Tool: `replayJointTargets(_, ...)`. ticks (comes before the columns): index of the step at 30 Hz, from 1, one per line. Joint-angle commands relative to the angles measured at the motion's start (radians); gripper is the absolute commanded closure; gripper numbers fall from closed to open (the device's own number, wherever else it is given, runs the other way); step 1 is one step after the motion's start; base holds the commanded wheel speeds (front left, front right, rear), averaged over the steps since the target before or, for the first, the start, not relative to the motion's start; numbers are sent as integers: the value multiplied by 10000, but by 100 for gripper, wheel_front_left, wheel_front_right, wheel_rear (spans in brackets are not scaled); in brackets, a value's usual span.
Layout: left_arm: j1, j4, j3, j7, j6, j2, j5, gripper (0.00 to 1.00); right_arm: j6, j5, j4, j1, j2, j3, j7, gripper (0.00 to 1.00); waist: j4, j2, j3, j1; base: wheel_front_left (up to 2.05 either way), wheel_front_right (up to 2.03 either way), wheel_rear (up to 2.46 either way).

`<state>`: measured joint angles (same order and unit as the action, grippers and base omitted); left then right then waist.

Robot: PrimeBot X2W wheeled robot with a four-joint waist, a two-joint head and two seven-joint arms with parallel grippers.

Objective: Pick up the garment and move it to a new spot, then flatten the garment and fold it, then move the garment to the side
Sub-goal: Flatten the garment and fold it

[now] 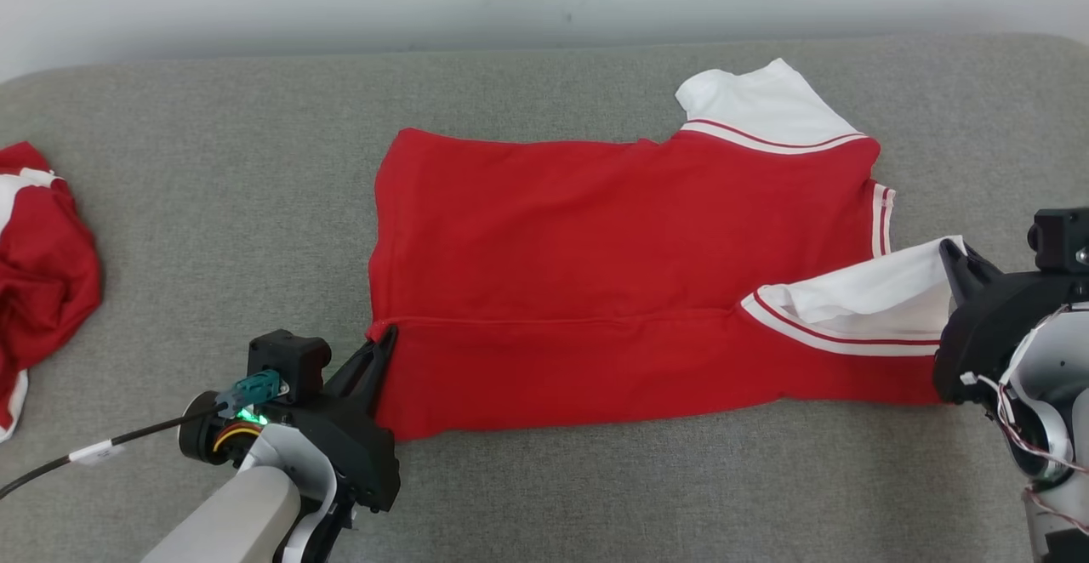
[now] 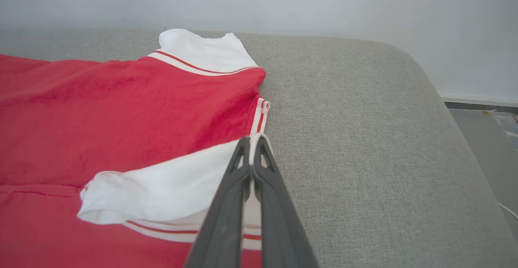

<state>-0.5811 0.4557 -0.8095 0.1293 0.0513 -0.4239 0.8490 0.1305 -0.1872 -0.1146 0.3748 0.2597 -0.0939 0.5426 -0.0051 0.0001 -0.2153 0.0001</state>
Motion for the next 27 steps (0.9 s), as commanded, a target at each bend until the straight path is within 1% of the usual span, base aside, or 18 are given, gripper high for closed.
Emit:
replayJointTargets(1,-164,123,-13,61,-49,41,-70,100,1,10,-102,251,-45,-53,-151,100,-59,-1,-83,-1,0,0,0)
replayJointTargets(4,-138,338,-12,97,-86,110,11,100,1,59,-257,377,-197,-79,-361,100,-69,-1,-138,-1,0,0,0)
replayJointTargets(5,-135,379,6,131,-84,136,25,80,1,39,-320,441,-239,-51,-448,100,-63,-1,-157,-1,0,0,0)
replayJointTargets(6,-140,414,32,179,-36,165,26,66,1,-5,-382,517,-272,-10,-543,100,-53,-1,-174,-1,0,0,0)
replayJointTargets(7,-140,414,32,179,-36,165,26,66,1,-5,-382,517,-272,-10,-543,100,-53,-1,-174,-1,0,0,0)
replayJointTargets(8,-130,456,36,210,-15,189,28,53,1,-52,-462,596,-340,-34,-667,52,-43,-1,-190,-1,0,0,0)
replayJointTargets(9,-110,498,42,241,-1,219,46,42,1,-72,-541,649,-426,-103,-800,0,-31,-1,-202,-1,0,0,0)
replayJointTargets(10,-99,537,63,306,42,232,36,11,1,-43,-628,670,-461,-83,-903,0,-13,-1,-210,-1,0,0,0)
replayJointTargets(11,-79,568,99,368,116,256,45,0,1,-8,-722,700,-491,-54,-1023,0,1,-1,-212,-1,0,0,0)
replayJointTargets(15,53,687,127,622,293,343,-40,0,1,-92,-975,786,-582,3,-1517,0,72,-1,-142,-1,0,0,0)
replayJointTargets(20,373,693,176,957,698,350,-237,0,1,-191,-989,833,-656,-232,-2084,0,94,-1,94,-1,0,0,0)
replayJointTargets(23,734,540,124,1084,924,347,-346,0,1,-250,-892,496,-792,-564,-2029,0,99,-1,261,-1,0,0,0)
replayJointTargets(27,1201,250,21,1151,1217,409,-383,0,1,-12,-802,-139,-920,-1115,-1410,0,108,-1,472,-1,0,0,0)
